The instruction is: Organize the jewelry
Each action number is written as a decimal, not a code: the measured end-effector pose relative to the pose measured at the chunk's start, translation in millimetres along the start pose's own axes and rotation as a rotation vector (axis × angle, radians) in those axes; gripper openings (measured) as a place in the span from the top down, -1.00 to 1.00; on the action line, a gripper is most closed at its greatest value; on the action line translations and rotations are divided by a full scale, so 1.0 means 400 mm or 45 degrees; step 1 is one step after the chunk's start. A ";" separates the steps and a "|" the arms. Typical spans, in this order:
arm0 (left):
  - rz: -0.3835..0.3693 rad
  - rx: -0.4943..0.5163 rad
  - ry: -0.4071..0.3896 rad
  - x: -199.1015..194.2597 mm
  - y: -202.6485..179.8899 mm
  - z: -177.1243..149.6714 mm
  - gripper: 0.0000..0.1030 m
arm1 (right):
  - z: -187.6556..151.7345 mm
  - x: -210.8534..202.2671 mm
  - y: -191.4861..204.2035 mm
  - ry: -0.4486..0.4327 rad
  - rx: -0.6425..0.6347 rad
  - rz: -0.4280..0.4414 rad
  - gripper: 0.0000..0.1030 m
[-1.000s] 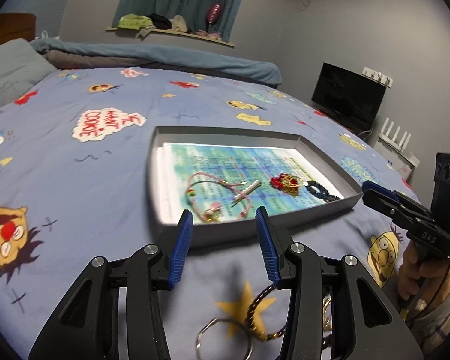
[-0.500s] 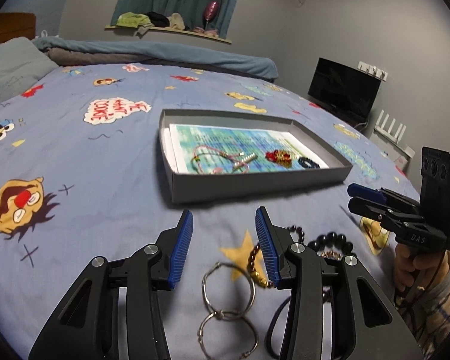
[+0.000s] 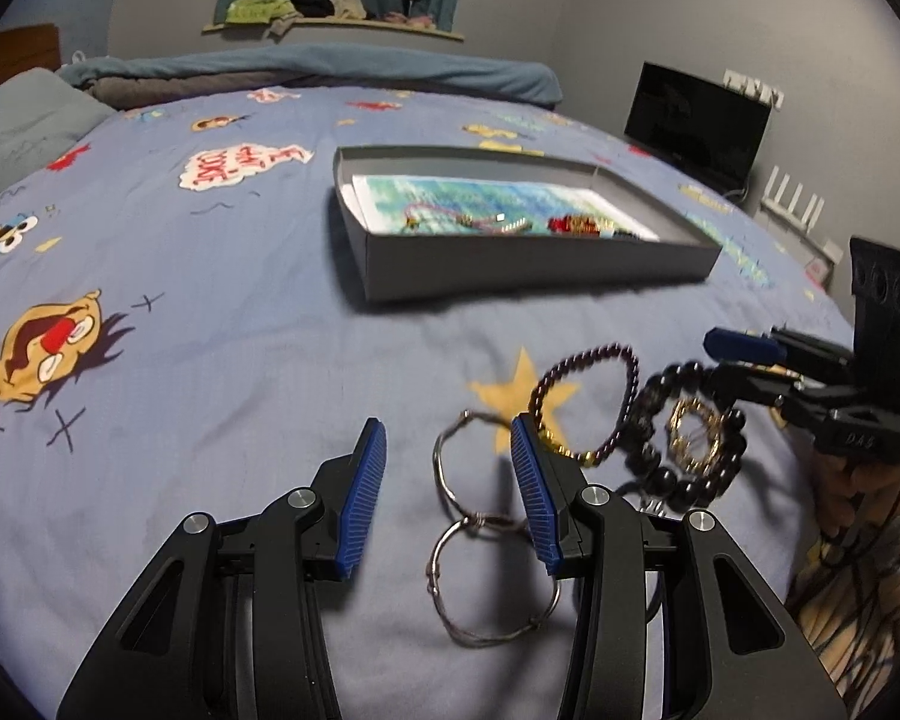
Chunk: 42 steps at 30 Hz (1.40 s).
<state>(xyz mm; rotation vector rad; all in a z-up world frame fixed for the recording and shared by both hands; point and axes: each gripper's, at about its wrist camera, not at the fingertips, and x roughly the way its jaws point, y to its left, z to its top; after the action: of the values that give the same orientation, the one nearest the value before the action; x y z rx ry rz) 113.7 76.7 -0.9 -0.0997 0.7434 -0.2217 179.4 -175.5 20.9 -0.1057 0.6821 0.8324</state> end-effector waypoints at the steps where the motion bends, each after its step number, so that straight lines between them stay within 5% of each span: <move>1: 0.010 0.012 0.005 0.001 -0.004 -0.003 0.13 | -0.001 0.004 0.003 0.009 -0.003 0.001 0.21; 7: 0.055 0.065 0.044 0.015 -0.013 -0.014 0.25 | -0.012 0.022 0.015 0.050 -0.053 -0.019 0.65; 12: 0.079 0.091 0.034 0.013 -0.014 -0.012 0.85 | -0.013 0.015 0.028 0.022 -0.096 -0.045 0.72; 27: 0.108 0.056 -0.170 -0.048 -0.018 0.027 0.91 | 0.029 -0.086 -0.003 -0.227 -0.043 -0.069 0.72; 42: 0.012 0.027 -0.333 -0.072 -0.057 0.082 0.91 | 0.063 -0.141 -0.014 -0.383 0.036 0.005 0.72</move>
<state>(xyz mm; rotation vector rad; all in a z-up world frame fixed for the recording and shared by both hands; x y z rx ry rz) 111.8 61.9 46.0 -0.1029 0.4814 -0.2027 169.7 -207.2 73.4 0.0459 0.4109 0.8213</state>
